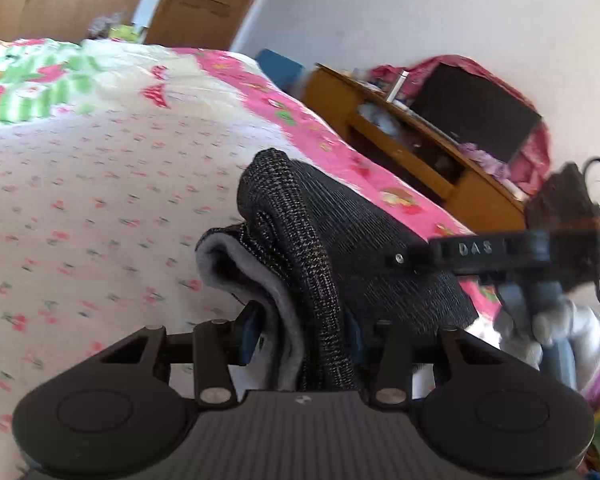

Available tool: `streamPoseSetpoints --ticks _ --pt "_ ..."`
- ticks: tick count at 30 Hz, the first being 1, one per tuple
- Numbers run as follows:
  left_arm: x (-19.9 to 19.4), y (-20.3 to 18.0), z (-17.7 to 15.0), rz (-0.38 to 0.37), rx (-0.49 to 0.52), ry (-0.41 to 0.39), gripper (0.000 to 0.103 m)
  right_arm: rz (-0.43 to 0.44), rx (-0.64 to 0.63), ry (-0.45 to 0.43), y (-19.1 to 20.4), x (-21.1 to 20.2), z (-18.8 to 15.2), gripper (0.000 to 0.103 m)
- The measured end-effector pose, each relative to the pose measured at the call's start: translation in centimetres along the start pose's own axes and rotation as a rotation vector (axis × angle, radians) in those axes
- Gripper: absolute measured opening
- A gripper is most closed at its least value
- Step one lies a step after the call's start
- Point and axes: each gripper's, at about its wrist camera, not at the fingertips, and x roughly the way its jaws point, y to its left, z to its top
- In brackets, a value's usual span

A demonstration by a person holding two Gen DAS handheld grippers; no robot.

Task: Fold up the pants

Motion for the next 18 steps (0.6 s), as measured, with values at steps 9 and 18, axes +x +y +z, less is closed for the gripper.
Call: streamPoseSetpoints --ticks 9,18 --pt "-1.2 2.5 -2.5 0.204 0.086 0.05 0.062 -0.177 0.144 -0.114 -4.7 -1.0 -3.2 0.06" --pt "0.9 -2.4 0.9 0.258 0.311 -0.203 0.061 -0.19 -0.095 -0.31 2.4 -1.8 -2.7 0.058"
